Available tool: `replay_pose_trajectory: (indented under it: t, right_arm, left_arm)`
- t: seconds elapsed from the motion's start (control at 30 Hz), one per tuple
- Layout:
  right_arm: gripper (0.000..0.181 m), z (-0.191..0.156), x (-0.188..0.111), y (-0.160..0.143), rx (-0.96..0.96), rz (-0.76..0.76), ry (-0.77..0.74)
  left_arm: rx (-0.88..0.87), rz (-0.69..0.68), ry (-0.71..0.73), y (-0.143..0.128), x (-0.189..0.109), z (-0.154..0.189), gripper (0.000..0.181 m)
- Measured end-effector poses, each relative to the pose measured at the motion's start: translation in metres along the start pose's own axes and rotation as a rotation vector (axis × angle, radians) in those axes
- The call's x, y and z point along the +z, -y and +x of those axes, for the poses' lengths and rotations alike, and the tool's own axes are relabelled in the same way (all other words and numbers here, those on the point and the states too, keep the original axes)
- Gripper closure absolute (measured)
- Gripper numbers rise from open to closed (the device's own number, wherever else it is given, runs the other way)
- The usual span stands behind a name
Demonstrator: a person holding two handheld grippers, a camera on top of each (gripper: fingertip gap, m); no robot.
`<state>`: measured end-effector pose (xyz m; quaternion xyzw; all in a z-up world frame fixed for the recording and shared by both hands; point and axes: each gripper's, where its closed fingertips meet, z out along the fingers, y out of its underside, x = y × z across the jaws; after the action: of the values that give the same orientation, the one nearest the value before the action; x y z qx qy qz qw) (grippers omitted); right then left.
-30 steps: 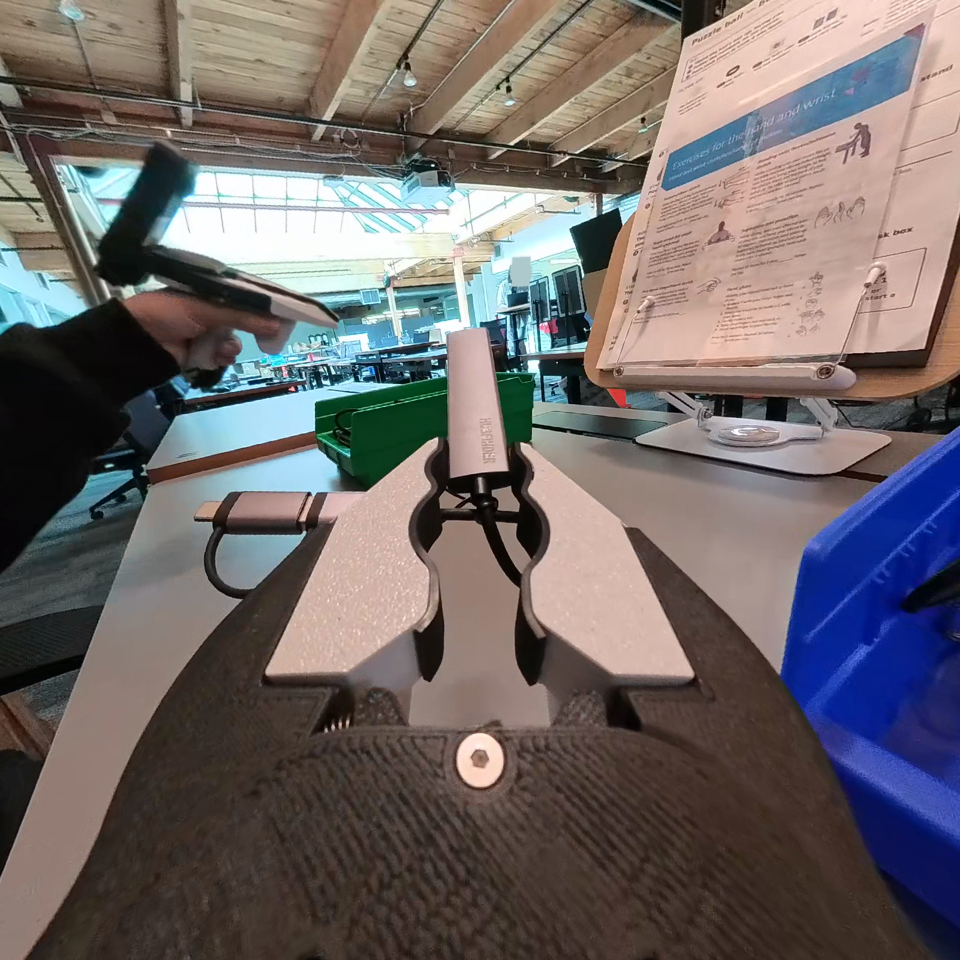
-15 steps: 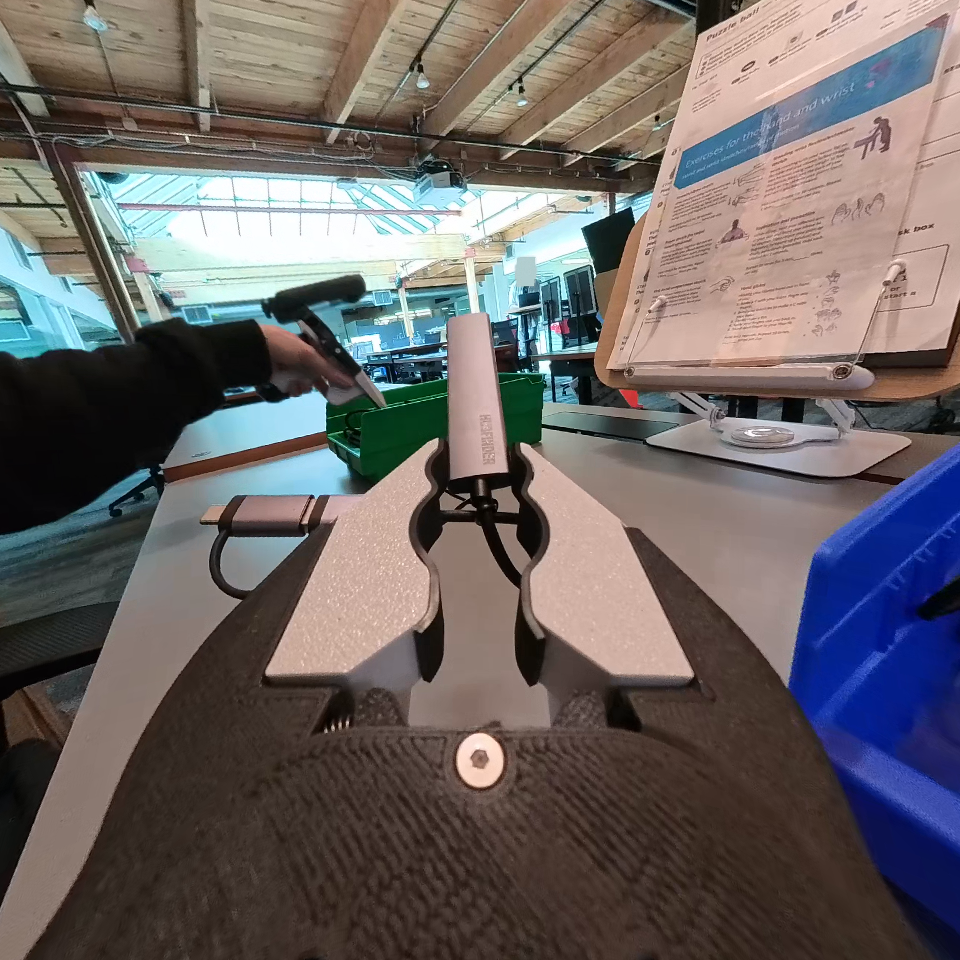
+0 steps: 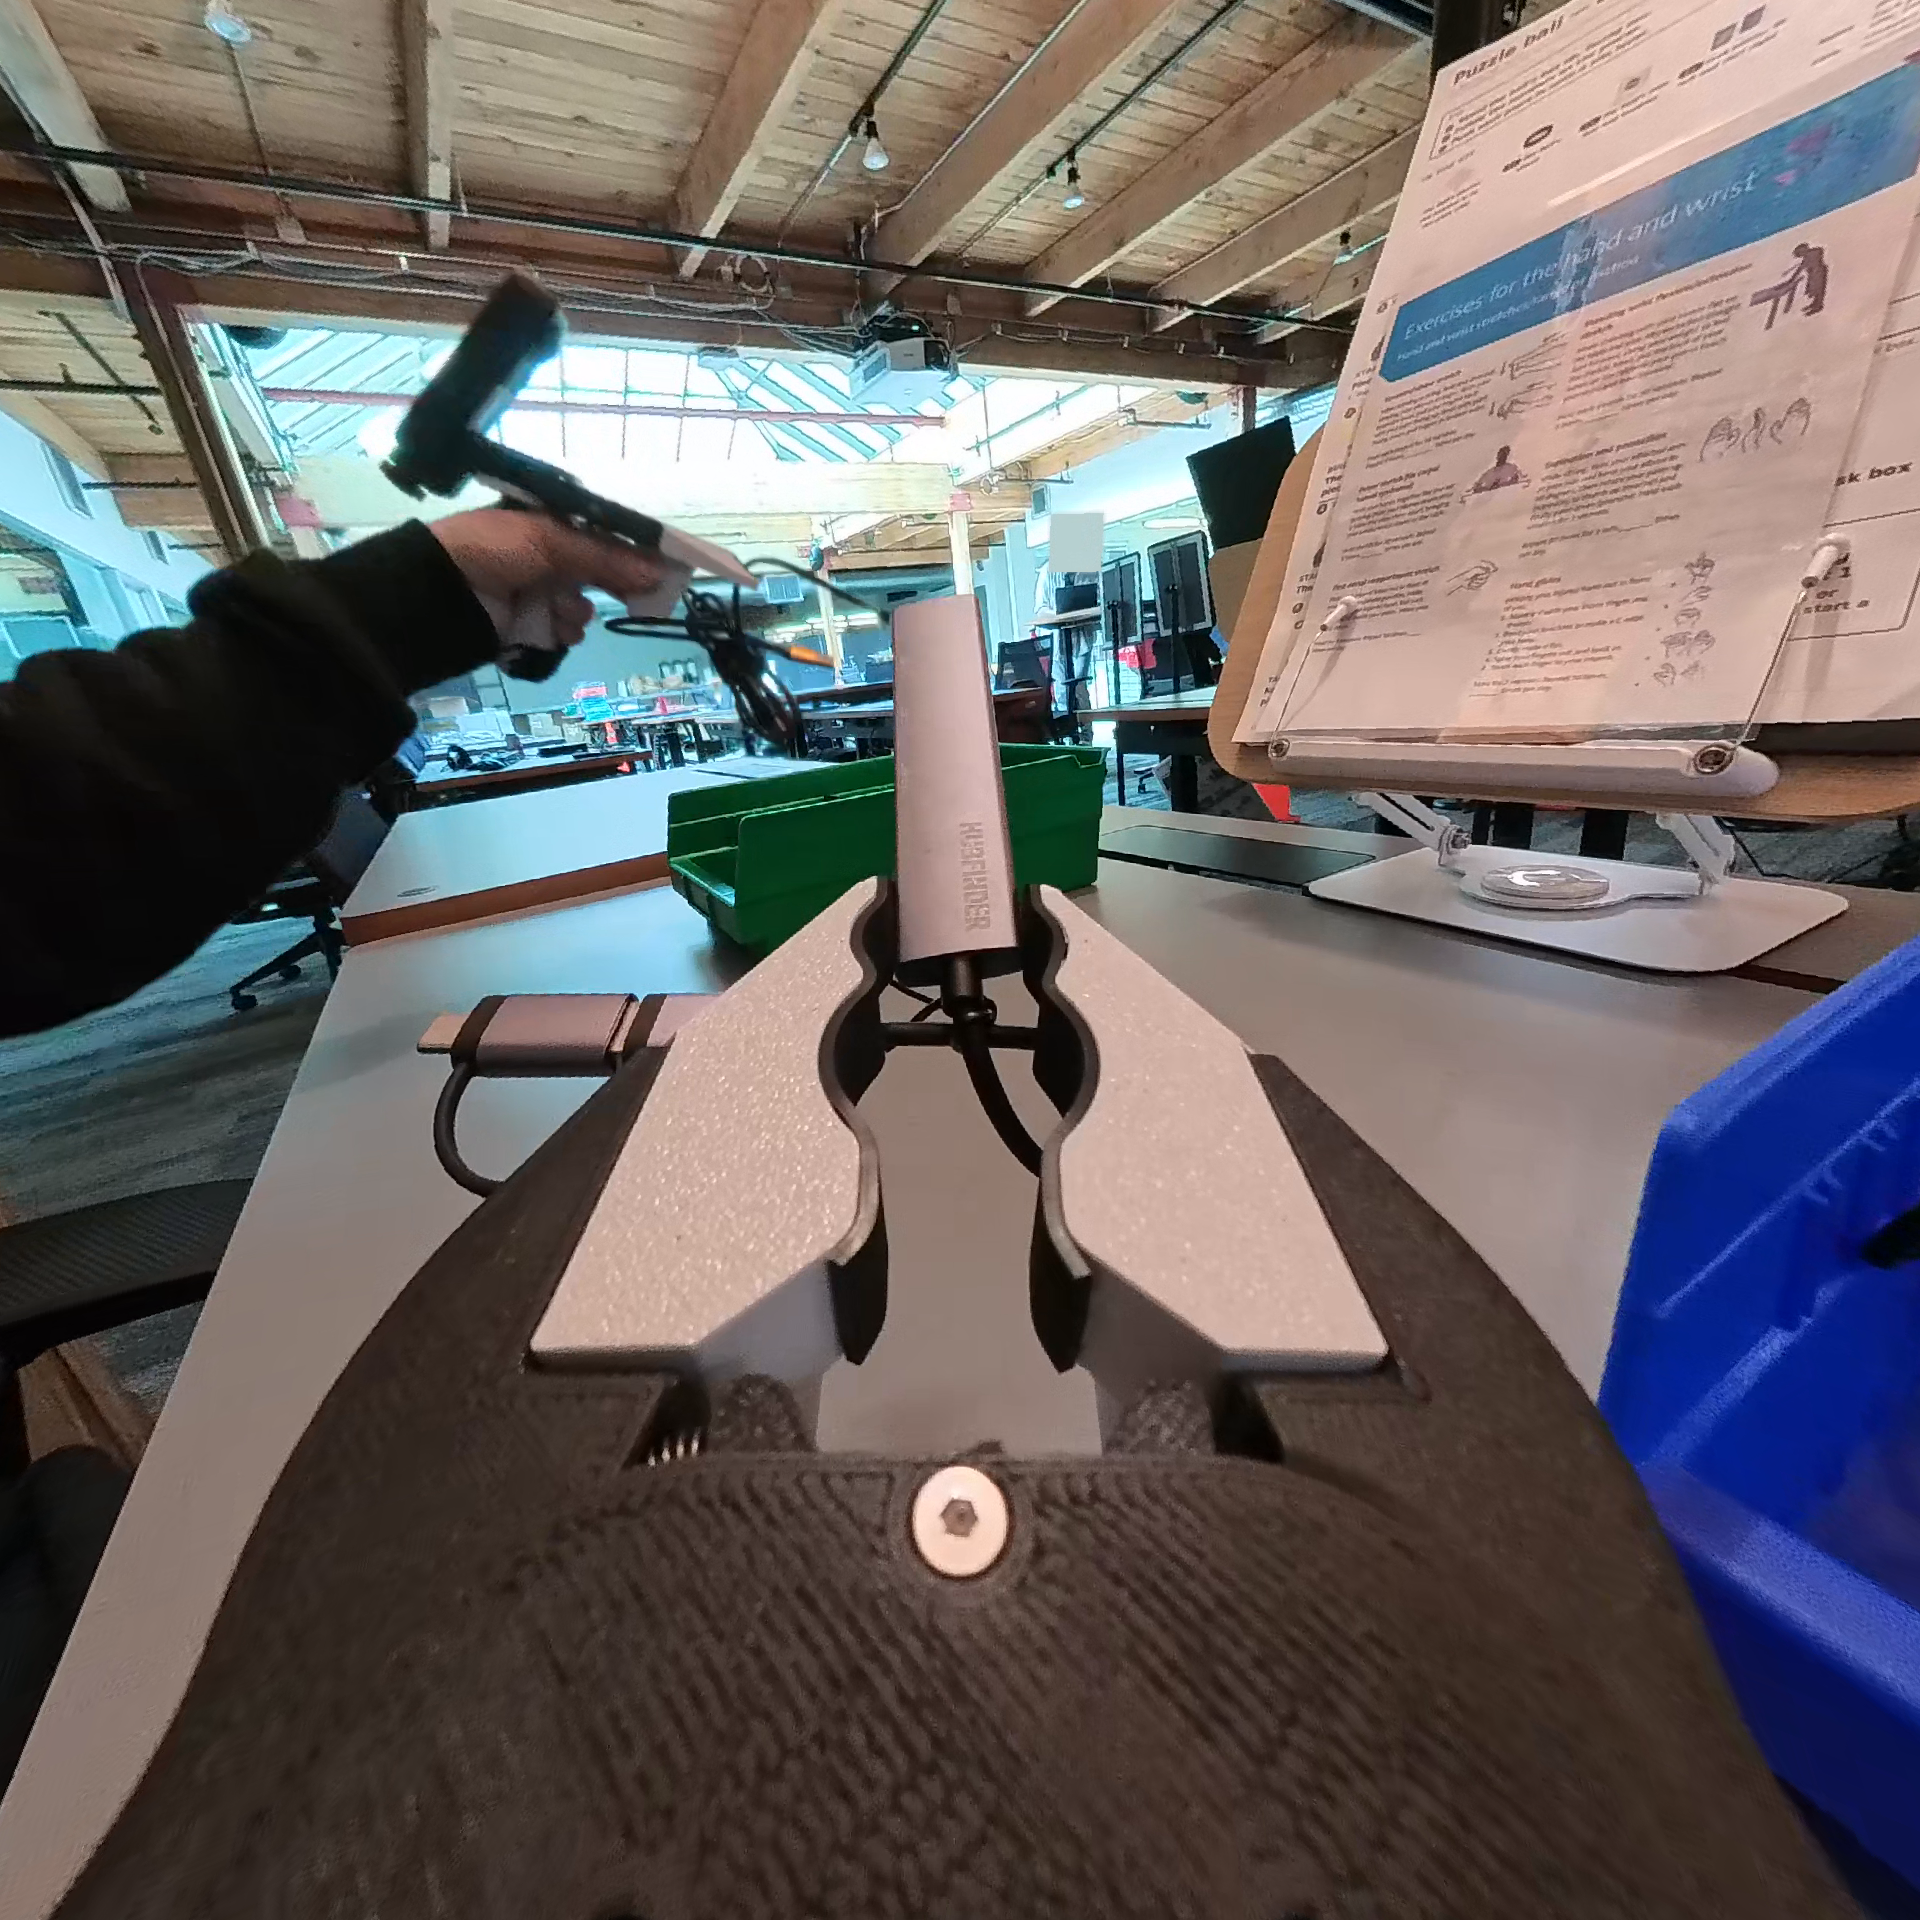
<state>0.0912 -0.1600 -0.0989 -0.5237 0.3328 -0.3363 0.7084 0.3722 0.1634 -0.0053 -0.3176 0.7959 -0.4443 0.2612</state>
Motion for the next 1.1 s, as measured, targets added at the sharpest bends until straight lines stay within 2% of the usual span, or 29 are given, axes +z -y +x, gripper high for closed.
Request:
replay_pose_trajectory:
  t: [0.03,0.13,0.27,0.43,0.57,0.67,0.8,0.97,1.1]
  right_arm:
    - [0.159,0.000,0.000,0.000,-0.001,0.001,0.000]
    - [0.159,0.001,-0.001,0.001,0.002,0.008,-0.002]
    - [0.159,0.005,-0.004,0.005,0.025,0.039,-0.019]
    - [0.159,0.013,-0.011,0.012,0.082,0.098,-0.032]
    - [0.159,0.013,-0.012,0.013,0.079,0.104,-0.032]
    - [0.158,0.010,-0.011,0.013,0.065,0.100,-0.024]
    - [0.159,0.010,-0.011,0.012,0.062,0.099,-0.022]
    - [0.159,0.008,-0.010,0.011,0.056,0.089,-0.015]
    - [0.159,0.007,-0.009,0.011,0.051,0.084,-0.009]
  left_arm:
    - [-0.014,0.033,-0.042,0.008,-0.005,0.007,0.180]
    - [-0.080,0.100,-0.233,0.021,-0.019,0.042,0.180]
    - [-0.123,0.104,-0.592,0.017,-0.036,0.117,0.180]
    - [-0.175,0.005,-0.991,-0.020,-0.051,0.222,0.180]
    - [-0.206,-0.093,-1.201,-0.061,-0.053,0.289,0.180]
    - [-0.226,-0.175,-1.246,-0.094,-0.040,0.315,0.180]
    - [-0.164,-0.246,-1.204,-0.132,-0.018,0.323,0.180]
    - [-0.100,-0.223,-1.086,-0.146,0.000,0.306,0.179]
    - [0.015,-0.210,-1.004,-0.151,0.002,0.293,0.175]
